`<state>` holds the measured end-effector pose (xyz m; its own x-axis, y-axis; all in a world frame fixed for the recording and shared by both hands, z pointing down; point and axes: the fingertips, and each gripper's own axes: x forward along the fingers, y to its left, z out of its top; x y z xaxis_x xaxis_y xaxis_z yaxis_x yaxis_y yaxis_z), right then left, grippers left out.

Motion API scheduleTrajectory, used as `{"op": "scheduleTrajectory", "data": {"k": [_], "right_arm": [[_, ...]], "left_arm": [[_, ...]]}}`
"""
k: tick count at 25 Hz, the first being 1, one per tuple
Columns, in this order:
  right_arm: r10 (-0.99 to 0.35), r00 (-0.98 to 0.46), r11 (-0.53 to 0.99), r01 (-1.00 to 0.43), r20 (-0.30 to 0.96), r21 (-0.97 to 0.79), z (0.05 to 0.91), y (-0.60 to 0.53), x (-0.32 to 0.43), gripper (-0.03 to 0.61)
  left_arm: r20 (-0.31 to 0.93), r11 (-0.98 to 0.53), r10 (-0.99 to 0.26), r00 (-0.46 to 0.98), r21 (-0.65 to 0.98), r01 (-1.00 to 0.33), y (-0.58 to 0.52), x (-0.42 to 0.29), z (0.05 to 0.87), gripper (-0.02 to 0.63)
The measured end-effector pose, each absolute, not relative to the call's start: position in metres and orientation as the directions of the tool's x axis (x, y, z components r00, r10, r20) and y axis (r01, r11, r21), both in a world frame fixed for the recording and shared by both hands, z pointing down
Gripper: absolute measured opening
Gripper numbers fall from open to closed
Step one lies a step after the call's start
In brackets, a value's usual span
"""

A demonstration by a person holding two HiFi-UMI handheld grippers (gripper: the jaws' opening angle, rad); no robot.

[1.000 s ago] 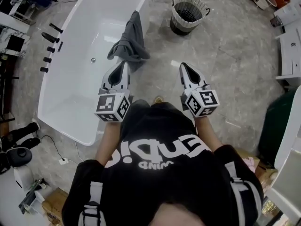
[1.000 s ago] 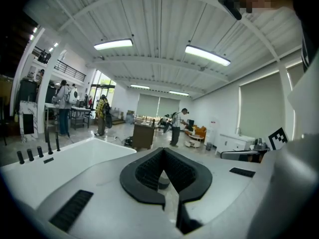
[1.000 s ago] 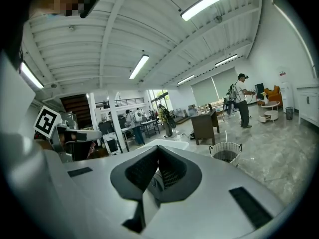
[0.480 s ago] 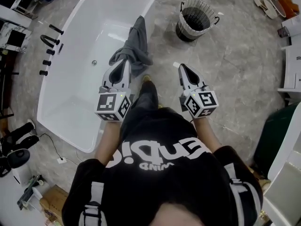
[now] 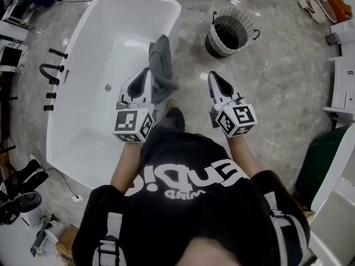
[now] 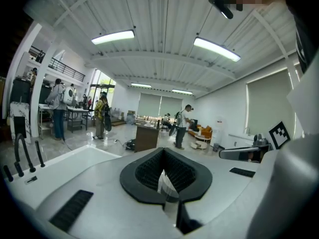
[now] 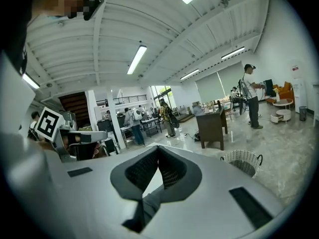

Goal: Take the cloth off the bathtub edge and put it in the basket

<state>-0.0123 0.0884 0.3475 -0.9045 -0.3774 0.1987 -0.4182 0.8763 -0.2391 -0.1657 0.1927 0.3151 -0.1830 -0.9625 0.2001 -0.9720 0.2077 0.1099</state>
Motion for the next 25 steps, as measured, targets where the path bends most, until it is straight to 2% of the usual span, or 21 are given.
{"op": "scheduleTrajectory", "data": {"k": [8, 19, 25], "right_arm": [[-0.399, -0.893, 0.865, -0.442, 0.208, -0.239, 0.345, 0.043, -0.063, 0.014], [-0.349, -0.911, 0.885, -0.397, 0.218, -0.241, 0.346, -0.002, -0.093, 0.014], [-0.282, -0.922, 0.901, -0.349, 0.264, -0.259, 0.385, -0.009, -0.12, 0.014]], "left_arm": [[0.206, 0.163, -0.969, -0.139, 0.106, -0.981, 0.143, -0.21, 0.314, 0.015], [0.221, 0.246, -0.952, -0.212, 0.143, -0.959, 0.112, -0.243, 0.323, 0.015], [0.257, 0.285, -0.936, -0.24, 0.153, -0.946, 0.101, -0.262, 0.356, 0.015]]}}
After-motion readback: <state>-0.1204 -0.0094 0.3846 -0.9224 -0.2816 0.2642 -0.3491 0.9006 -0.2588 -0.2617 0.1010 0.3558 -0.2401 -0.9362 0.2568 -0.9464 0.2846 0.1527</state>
